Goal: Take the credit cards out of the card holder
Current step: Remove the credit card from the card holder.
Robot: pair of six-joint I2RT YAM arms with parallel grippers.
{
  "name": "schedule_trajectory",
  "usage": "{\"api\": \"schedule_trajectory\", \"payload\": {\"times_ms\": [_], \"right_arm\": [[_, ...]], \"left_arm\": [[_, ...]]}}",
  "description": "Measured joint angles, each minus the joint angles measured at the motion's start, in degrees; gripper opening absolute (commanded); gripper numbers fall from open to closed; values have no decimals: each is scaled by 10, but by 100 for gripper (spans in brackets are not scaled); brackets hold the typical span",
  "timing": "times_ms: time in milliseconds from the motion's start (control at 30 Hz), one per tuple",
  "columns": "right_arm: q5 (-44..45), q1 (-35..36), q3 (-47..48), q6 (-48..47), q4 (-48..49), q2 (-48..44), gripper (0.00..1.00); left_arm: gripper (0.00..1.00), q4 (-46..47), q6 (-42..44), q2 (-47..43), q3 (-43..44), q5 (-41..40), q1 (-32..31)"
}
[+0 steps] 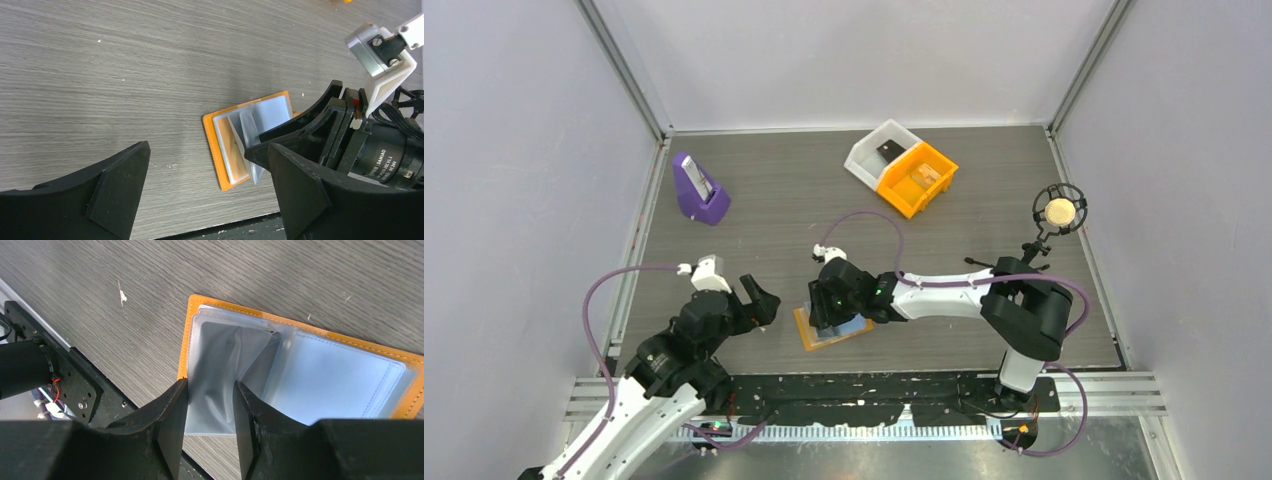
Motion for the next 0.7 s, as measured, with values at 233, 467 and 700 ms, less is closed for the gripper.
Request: {"api": "schedule_trajectory", "payload": {"times_ms": [233, 467, 700], "right_arm": [[-33, -18, -30, 13, 48, -8, 45], [-66, -33, -58, 26, 93, -15, 44], [-85, -43, -73, 32, 119, -16, 44]], "left_arm": [[83, 32, -21, 44, -24, 24, 0], [60, 60, -39, 119, -32, 50, 0], [46, 108, -45, 223, -31, 72, 0]]}}
